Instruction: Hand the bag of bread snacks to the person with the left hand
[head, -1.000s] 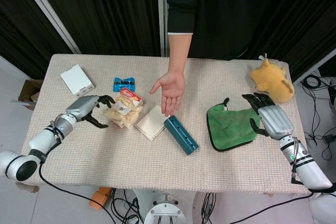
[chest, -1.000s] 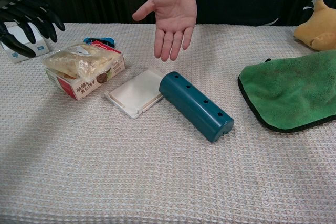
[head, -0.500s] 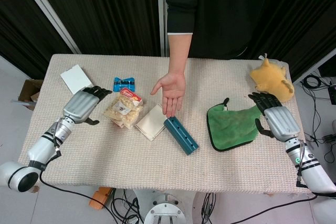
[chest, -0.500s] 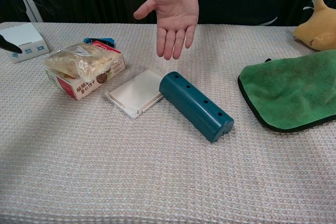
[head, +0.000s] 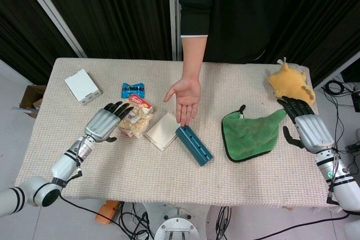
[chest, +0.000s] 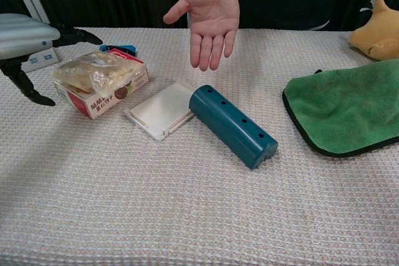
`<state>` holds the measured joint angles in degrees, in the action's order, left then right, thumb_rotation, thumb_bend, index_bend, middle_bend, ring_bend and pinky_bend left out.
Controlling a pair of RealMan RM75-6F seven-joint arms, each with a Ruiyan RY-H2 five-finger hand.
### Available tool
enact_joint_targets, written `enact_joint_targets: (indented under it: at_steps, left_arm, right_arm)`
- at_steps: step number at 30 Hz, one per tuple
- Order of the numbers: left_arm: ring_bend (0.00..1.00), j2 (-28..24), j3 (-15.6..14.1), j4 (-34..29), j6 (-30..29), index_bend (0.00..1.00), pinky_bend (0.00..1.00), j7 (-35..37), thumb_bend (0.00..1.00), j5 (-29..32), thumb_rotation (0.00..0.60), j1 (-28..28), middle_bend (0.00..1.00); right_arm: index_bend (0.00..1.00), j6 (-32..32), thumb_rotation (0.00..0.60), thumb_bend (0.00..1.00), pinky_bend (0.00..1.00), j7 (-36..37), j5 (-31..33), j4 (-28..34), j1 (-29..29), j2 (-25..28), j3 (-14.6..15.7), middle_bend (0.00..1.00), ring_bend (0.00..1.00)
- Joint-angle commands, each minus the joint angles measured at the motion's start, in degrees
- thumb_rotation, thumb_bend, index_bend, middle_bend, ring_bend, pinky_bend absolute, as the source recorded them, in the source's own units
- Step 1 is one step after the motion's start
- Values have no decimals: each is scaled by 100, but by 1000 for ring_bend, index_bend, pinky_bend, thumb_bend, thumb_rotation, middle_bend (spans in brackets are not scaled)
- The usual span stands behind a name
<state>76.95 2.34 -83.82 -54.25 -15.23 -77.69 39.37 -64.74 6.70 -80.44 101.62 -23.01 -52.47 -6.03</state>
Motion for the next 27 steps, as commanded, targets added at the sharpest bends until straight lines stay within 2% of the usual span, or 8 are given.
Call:
enact_joint_targets:
  at_steps: [1, 7, 16, 18, 21, 27]
  left_arm:
    - [56, 241, 99, 308, 172, 37, 184, 162, 0, 74, 600, 120, 51]
    - [56, 369, 262, 625, 343, 37, 184, 406, 2, 131, 600, 280, 52]
    - [57, 272, 305, 601, 920, 75, 186, 444, 79, 339, 600, 558, 92]
    - [63, 289, 286, 648, 1052, 123, 193, 422, 117, 401, 600, 610, 118]
    - [122, 297, 276, 692, 1203, 234, 233, 350, 187, 537, 600, 666, 200]
    - [364, 405, 330, 750, 946, 467, 484, 268, 316, 551, 600, 640, 459]
  right_arm:
    - [0, 39, 600, 503, 39, 31, 8, -45, -9, -15, -2, 6, 0]
    - [0, 121, 600, 503, 40, 57, 31, -129, -32, -34, -7, 5, 0]
    - [0, 199, 600, 504, 40, 41, 78, -208, -41, -81, -4, 5, 0]
    - [0, 221, 600, 503, 40, 23, 89, -206, -44, -77, 0, 5, 0]
    - [0, 215, 600, 503, 40, 10, 111, -185, -34, -43, -11, 4, 0]
    - [0, 214, 600, 502, 40, 18, 174, -175, -12, -4, -30, 4, 0]
